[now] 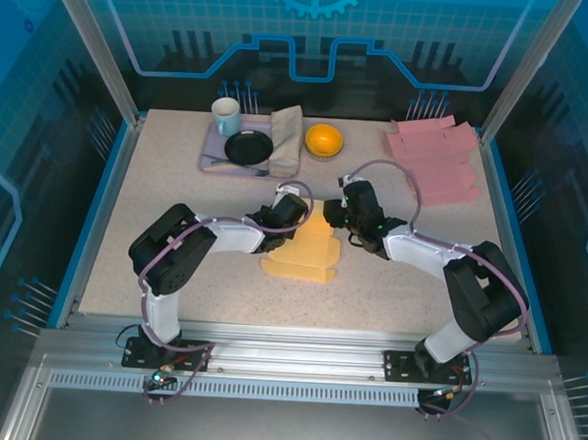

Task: Fold the paper box

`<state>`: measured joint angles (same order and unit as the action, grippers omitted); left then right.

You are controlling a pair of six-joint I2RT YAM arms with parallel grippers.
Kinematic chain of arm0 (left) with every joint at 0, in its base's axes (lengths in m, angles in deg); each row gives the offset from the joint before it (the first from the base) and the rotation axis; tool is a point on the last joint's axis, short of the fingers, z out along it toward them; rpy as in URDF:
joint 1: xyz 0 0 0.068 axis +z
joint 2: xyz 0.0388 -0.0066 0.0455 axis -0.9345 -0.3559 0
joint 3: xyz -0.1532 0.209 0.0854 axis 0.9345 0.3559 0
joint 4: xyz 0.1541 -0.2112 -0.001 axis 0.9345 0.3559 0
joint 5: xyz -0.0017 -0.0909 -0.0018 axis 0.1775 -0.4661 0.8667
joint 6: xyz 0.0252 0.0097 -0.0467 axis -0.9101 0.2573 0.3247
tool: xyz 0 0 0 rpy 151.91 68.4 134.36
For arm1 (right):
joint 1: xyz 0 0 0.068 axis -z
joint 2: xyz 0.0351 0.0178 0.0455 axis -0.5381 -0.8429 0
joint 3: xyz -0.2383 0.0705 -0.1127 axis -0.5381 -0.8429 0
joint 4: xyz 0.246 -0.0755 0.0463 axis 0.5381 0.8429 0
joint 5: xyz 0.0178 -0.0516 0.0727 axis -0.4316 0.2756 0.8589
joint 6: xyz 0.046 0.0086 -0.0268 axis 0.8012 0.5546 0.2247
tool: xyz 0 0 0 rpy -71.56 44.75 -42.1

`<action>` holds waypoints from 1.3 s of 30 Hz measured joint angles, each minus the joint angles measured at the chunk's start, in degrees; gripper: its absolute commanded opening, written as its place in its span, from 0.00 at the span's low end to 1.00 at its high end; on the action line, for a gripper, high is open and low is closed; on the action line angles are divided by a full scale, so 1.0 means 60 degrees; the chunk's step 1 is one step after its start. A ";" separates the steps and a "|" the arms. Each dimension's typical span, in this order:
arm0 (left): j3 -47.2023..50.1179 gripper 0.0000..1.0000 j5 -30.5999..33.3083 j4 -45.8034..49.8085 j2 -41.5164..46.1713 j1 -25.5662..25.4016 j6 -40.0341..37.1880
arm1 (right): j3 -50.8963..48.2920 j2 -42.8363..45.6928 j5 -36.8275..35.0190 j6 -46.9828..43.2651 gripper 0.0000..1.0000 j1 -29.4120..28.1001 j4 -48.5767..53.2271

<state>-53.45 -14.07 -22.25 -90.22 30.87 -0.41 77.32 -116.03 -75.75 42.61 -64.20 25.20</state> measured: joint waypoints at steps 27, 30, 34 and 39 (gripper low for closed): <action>0.1224 0.64 -0.1894 0.0849 0.3432 0.0051 -0.0073 | 0.0331 -0.0197 -0.0146 0.0022 0.34 -0.0226 0.0284; 0.1341 0.64 -0.2138 0.1060 0.4215 0.0084 0.0084 | 0.0528 -0.0219 -0.0146 -0.0018 0.36 -0.0226 0.0568; 0.1341 0.63 -0.2470 0.1275 0.4656 0.0408 0.0350 | 0.0790 -0.0288 -0.0109 -0.0091 0.38 -0.0226 0.0987; 0.1337 0.63 -0.2550 0.1650 0.4696 0.0838 0.0565 | 0.1056 -0.0288 0.0124 -0.0197 0.42 -0.0219 0.1523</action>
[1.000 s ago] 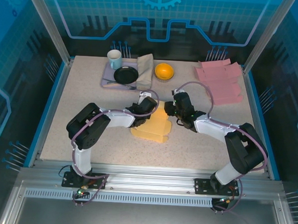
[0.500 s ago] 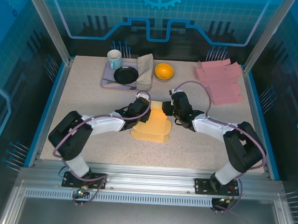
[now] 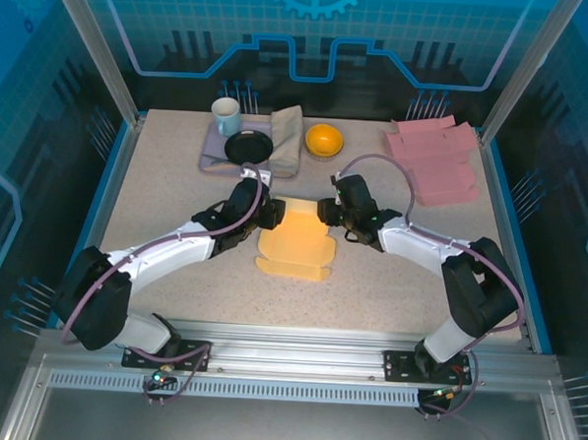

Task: Fold the paper box

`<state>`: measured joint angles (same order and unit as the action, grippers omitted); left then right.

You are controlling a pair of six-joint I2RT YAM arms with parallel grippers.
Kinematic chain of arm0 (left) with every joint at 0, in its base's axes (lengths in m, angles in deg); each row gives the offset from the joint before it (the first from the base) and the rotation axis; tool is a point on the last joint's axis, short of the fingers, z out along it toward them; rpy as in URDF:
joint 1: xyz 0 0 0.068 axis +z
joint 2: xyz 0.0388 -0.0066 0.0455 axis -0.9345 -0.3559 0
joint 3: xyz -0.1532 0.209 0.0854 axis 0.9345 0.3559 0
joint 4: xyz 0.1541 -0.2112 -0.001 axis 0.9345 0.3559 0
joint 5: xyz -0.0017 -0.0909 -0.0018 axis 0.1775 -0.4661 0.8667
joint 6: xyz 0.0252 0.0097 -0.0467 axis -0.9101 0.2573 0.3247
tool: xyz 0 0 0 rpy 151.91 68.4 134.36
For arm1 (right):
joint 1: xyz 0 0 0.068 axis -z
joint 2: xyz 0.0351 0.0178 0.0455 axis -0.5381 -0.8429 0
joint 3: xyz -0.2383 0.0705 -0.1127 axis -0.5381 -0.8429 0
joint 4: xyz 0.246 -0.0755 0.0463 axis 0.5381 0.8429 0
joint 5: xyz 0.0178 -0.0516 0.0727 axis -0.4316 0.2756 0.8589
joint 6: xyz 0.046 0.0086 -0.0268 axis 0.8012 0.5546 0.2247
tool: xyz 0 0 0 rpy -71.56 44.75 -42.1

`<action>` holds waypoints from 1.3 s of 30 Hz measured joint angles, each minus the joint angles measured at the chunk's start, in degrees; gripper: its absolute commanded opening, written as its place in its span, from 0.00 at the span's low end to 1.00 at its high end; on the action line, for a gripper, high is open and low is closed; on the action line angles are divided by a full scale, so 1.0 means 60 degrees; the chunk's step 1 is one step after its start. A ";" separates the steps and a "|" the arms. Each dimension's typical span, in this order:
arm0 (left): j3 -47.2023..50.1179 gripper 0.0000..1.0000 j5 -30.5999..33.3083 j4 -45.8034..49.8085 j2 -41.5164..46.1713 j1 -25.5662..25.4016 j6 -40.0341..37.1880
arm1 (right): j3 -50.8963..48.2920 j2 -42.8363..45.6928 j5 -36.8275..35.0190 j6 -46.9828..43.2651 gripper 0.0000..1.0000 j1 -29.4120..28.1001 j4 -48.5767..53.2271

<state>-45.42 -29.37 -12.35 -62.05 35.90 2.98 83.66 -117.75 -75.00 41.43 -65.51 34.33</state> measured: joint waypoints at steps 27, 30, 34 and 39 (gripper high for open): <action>0.0885 0.63 -0.0204 0.2313 0.1985 0.0306 0.1665 | 0.2091 0.1235 0.1887 -0.4969 0.47 0.0040 0.3140; 0.1355 0.63 -0.0321 0.2699 0.2390 0.0313 0.2182 | 0.2175 0.1151 0.1909 -0.6513 0.47 -0.0342 0.3333; 0.1938 0.63 -0.0466 0.3206 0.2914 0.0321 0.2750 | 0.2809 0.0368 0.1727 -0.8480 0.47 -0.1173 0.3665; 0.2477 0.63 -0.0619 0.3632 0.3351 0.0321 0.3304 | 0.3967 -0.1086 0.1122 -0.9901 0.46 -0.1679 0.4073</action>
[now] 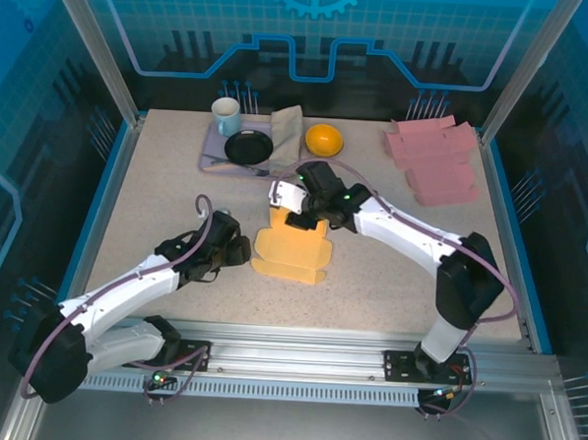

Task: Fold the paper box

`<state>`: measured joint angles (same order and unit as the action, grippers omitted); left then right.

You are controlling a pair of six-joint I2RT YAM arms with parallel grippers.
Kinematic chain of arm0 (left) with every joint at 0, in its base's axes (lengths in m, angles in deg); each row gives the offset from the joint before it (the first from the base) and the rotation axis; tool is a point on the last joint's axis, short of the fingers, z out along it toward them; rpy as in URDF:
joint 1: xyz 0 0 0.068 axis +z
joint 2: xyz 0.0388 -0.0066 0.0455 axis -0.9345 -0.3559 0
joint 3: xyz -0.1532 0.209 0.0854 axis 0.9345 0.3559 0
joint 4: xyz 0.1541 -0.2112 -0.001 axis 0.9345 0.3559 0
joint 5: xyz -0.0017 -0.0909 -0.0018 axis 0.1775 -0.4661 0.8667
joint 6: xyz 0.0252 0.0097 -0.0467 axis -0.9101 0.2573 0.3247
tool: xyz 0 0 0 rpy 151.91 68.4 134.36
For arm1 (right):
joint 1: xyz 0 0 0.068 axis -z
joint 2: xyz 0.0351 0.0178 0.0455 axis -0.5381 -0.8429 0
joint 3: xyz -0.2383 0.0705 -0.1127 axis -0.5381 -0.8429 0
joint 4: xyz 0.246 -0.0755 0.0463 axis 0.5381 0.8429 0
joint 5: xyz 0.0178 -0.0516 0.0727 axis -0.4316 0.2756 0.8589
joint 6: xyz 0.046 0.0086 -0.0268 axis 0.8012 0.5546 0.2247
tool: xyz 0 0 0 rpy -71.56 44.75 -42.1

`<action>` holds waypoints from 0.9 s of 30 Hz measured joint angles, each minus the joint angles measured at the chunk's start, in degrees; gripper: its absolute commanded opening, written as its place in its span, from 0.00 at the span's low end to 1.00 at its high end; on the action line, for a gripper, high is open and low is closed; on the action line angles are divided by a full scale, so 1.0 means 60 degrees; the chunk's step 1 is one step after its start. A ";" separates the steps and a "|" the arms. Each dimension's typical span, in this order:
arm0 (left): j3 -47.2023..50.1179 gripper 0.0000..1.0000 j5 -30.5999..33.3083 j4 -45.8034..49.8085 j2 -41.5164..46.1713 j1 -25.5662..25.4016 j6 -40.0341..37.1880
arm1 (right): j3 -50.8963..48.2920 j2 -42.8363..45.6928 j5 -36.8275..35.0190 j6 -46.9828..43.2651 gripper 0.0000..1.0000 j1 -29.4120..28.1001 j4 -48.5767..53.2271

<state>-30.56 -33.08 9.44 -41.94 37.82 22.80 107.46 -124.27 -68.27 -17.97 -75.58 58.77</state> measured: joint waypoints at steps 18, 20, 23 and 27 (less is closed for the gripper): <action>0.0353 0.63 -0.0025 -0.0036 -0.0022 0.0011 0.0295 | 0.2426 -0.1967 -0.0120 0.1909 0.45 0.0007 0.0506; 0.0350 0.63 -0.0025 -0.0095 -0.0066 0.0011 0.0295 | 0.2583 -0.2277 -0.0084 0.2102 0.45 0.0033 0.0546; 0.0342 0.63 -0.0025 -0.0171 -0.0102 0.0011 0.0295 | 0.2637 -0.2626 0.0007 0.2280 0.45 0.0058 0.0652; 0.0342 0.63 -0.0029 -0.0266 -0.0186 0.0011 0.0295 | 0.2659 -0.2881 0.0040 0.2419 0.44 0.0073 0.0710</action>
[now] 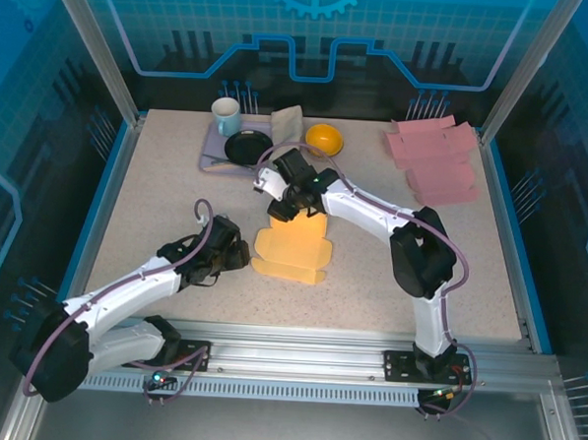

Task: Fold the paper box

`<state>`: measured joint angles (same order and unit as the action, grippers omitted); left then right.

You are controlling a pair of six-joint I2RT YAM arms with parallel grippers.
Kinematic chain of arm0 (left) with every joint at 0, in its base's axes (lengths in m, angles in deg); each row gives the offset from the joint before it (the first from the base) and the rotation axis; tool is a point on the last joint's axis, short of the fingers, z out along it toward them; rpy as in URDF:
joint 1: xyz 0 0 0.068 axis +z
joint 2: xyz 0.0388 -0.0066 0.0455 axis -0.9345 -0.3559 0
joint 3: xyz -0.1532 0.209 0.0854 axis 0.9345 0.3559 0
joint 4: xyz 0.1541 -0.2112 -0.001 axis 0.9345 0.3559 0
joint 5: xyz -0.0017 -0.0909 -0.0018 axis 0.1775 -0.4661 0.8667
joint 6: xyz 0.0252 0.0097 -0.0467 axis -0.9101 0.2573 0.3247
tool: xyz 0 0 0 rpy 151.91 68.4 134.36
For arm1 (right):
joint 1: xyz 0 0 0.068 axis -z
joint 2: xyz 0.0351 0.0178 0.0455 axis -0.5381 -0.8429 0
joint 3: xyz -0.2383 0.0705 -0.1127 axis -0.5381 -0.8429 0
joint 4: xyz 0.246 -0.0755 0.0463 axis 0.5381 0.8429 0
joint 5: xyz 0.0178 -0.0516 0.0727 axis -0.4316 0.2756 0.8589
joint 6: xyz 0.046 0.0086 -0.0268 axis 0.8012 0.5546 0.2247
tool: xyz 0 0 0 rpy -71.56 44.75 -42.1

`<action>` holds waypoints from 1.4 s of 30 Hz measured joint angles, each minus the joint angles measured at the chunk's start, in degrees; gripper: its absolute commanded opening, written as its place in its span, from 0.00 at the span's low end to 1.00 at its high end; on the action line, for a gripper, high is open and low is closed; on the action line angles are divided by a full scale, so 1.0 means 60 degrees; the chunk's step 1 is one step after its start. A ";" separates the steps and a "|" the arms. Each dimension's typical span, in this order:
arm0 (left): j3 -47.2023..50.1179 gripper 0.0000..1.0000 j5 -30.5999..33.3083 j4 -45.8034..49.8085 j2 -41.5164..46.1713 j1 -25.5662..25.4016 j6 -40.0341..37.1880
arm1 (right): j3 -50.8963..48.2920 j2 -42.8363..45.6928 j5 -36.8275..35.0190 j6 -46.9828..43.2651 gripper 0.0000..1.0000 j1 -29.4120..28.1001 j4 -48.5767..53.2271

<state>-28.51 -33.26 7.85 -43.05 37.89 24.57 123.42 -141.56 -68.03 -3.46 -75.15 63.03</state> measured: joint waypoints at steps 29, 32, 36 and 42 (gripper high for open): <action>-0.0219 0.63 -0.0025 -0.0109 -0.0273 0.0000 -0.0011 | -0.1545 0.2721 0.0601 0.1027 0.47 0.1545 0.0058; -0.0219 0.63 -0.0066 -0.0095 -0.0259 0.0000 -0.0004 | -0.2218 0.2885 0.0488 0.1027 0.47 0.2069 0.0098; -0.0219 0.63 -0.0226 -0.0080 -0.0259 0.0000 0.0007 | -0.2834 0.2885 0.0437 0.1031 0.47 0.2422 0.0142; -0.0222 0.62 -0.0401 -0.0040 -0.0259 0.0000 0.0076 | -0.3067 0.2881 0.0543 0.1140 0.46 0.2419 0.0076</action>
<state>-29.84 -35.66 7.61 -44.61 37.89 25.03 105.01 -124.27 -64.78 3.38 -60.63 63.49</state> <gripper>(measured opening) 0.626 0.465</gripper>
